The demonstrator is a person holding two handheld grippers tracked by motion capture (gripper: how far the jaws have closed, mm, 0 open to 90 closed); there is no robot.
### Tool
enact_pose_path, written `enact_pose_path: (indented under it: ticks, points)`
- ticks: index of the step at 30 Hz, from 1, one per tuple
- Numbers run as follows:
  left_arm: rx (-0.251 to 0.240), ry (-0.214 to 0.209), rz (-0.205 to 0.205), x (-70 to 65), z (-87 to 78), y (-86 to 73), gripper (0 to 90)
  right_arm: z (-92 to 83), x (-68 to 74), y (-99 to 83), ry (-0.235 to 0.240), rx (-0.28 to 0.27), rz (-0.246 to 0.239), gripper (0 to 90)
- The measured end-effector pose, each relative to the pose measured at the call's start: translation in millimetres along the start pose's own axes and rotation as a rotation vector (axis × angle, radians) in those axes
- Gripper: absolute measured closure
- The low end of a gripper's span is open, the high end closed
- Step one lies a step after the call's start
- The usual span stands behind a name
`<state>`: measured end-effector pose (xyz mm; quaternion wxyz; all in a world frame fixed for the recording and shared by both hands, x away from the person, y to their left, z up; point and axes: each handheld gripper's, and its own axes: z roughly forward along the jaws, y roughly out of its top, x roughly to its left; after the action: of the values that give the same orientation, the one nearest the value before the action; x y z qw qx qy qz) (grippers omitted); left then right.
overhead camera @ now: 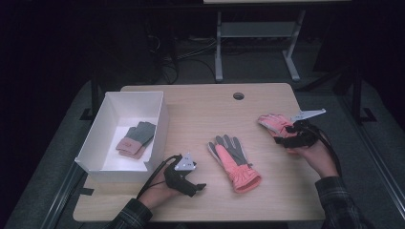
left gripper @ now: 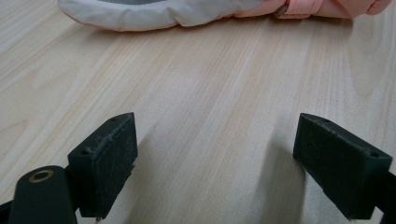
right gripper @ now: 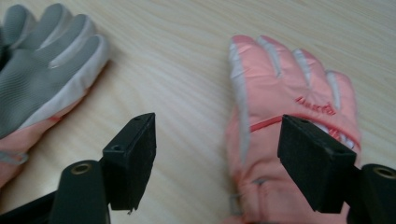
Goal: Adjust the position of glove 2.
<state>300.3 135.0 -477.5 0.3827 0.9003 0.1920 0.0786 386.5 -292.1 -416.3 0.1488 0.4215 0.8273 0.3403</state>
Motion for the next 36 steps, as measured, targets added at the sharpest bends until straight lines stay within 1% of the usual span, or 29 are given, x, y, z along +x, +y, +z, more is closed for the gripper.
enact_pose_path:
  ticks: [1,2,3,4,6,7,9,11,13,17,22,23,25,28,30,31,34,35,36]
  points:
    - [0.000,0.000,0.000,-0.1,0.0,0.0,13.0,2.5,-3.6,0.8,0.002,-0.010,0.009,30.5]
    - [0.000,0.000,0.000,0.0,0.0,0.0,13.0,5.4,-7.5,1.9,0.010,-0.004,0.015,31.3]
    - [0.000,0.000,0.000,0.0,0.0,0.0,13.0,8.9,-11.2,3.0,0.001,0.012,0.014,31.8]
    - [0.000,0.000,0.000,0.0,0.0,0.0,13.0,11.5,-14.5,3.8,-0.012,0.011,0.014,33.0]
    - [-0.001,0.000,0.001,0.1,0.1,0.0,13.0,15.1,-22.1,4.7,-0.001,0.002,0.035,34.9]
    - [-0.001,0.000,0.001,0.1,0.1,-0.1,13.0,17.4,-25.9,4.2,-0.007,0.002,0.035,35.8]
    - [-0.001,0.000,0.001,0.1,0.1,0.0,13.0,21.5,-32.1,1.1,-0.001,0.007,0.056,37.7]
    - [0.000,0.001,0.000,0.0,0.0,0.0,13.0,23.4,-35.7,-2.8,-0.004,0.022,0.066,38.6]
    - [0.000,0.000,0.001,0.0,0.0,0.1,13.0,22.3,-38.8,-6.6,0.011,0.029,0.070,40.1]
    - [-0.001,0.000,0.001,0.1,0.1,-0.1,13.0,17.4,-41.1,-10.7,0.018,0.038,0.069,44.9]
    - [0.000,0.001,0.001,0.1,0.0,0.1,13.0,20.3,-42.4,-16.0,0.022,0.044,0.058,51.1]
    - [0.000,0.001,0.001,0.0,0.0,0.1,13.0,21.0,-42.0,-16.4,0.023,0.042,0.054,54.1]
    - [0.000,0.001,0.000,0.0,0.0,0.0,13.0,21.0,-40.7,-16.9,0.022,0.042,0.047,63.7]
    - [0.000,0.000,0.000,-0.1,0.0,0.0,13.0,20.4,-39.9,-17.0,0.025,0.041,0.037,74.6]
    - [0.000,0.000,0.002,0.1,0.1,0.0,13.0,19.8,-39.1,-16.5,0.022,0.038,0.031,79.4]
    - [0.000,0.001,0.001,0.0,0.0,0.1,13.0,19.1,-39.1,-16.3,0.021,0.033,0.037,82.5]
    - [0.000,0.001,0.002,0.1,0.1,0.0,13.0,15.2,-40.7,-16.2,0.023,0.011,0.047,86.5]
    - [-0.001,0.001,0.002,0.2,0.1,0.0,13.0,13.0,-40.7,-15.8,0.025,0.005,0.058,87.3]
    - [-0.001,0.001,0.001,0.1,0.1,0.0,13.0,10.6,-41.4,-15.6,0.024,-0.005,0.058,87.7]
